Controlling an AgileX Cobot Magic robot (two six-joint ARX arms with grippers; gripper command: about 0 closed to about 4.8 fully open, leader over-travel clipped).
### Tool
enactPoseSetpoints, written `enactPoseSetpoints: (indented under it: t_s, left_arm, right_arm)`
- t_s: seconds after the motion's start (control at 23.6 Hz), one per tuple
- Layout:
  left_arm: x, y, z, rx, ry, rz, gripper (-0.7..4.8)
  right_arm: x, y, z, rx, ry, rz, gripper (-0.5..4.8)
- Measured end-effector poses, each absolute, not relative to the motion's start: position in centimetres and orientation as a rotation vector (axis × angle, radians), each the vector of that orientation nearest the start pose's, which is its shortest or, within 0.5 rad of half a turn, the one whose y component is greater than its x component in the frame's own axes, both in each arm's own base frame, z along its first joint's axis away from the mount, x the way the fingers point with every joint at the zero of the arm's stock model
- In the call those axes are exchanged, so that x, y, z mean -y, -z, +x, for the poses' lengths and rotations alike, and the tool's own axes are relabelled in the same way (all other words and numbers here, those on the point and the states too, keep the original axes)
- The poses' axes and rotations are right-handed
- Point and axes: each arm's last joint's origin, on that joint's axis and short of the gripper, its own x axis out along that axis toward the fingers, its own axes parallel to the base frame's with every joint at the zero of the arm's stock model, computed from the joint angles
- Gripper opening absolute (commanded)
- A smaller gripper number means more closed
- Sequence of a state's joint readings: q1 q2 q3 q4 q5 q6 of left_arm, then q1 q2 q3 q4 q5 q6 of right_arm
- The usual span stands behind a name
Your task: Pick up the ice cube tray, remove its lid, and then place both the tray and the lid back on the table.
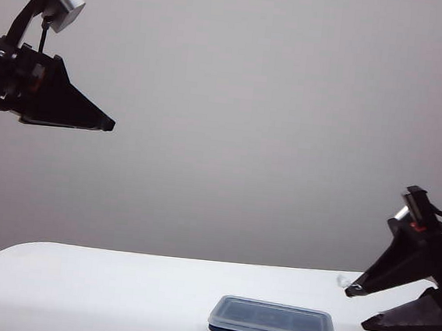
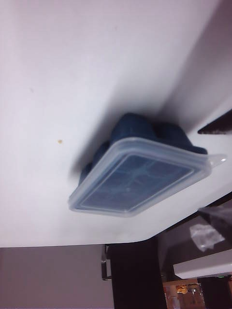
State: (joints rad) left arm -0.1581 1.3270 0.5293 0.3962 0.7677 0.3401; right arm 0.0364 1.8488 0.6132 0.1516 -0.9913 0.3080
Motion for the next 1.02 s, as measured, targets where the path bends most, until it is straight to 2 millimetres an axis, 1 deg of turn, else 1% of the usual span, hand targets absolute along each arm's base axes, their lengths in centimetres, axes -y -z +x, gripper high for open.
enactPoseSetpoints:
  t_s: [0.08,0.17,0.34,0.72,0.85,0.89,0.93,0.98,1.02]
  left_arm:
    - [6.5,-19.2,24.4,-0.228,0.992,0.192,0.9]
    - [7.2,-19.2,24.3,-0.226,1.012,0.198,0.9]
    - [7.3,-19.2,24.2,-0.227,1.015,0.199,0.9]
    - [7.3,-19.2,24.2,-0.227,1.013,0.199,0.89]
    - [7.3,-19.2,24.2,-0.227,1.013,0.2,0.89]
    - [7.3,-19.2,24.2,-0.226,1.013,0.2,0.89]
    - [7.3,-19.2,24.2,-0.226,1.013,0.2,0.89]
    - [7.3,-19.2,24.2,-0.226,1.013,0.2,0.89]
    - [7.3,-19.2,24.2,-0.226,1.013,0.2,0.89]
  right_arm:
    - [-3.9,-7.2,27.4,-1.159,-0.759,0.757,1.81]
    - [-4.7,-7.1,28.5,-1.171,-0.764,0.751,1.81]
    - [-5.1,-6.6,29.5,-1.201,-0.743,0.754,1.8]
    - [-5.1,-6.0,28.9,-1.288,-0.713,0.786,1.74]
    - [-5.7,-6.0,28.8,-1.299,-0.729,0.774,1.67]
    - [-6.5,-6.0,28.6,-1.312,-0.751,0.757,1.66]
    - [-6.9,-6.0,28.5,-1.317,-0.76,0.75,1.65]
    - [-7.4,-6.0,28.5,-1.319,-0.776,0.735,0.88]
    - [-7.7,-6.0,28.5,-1.315,-0.77,0.728,0.41]
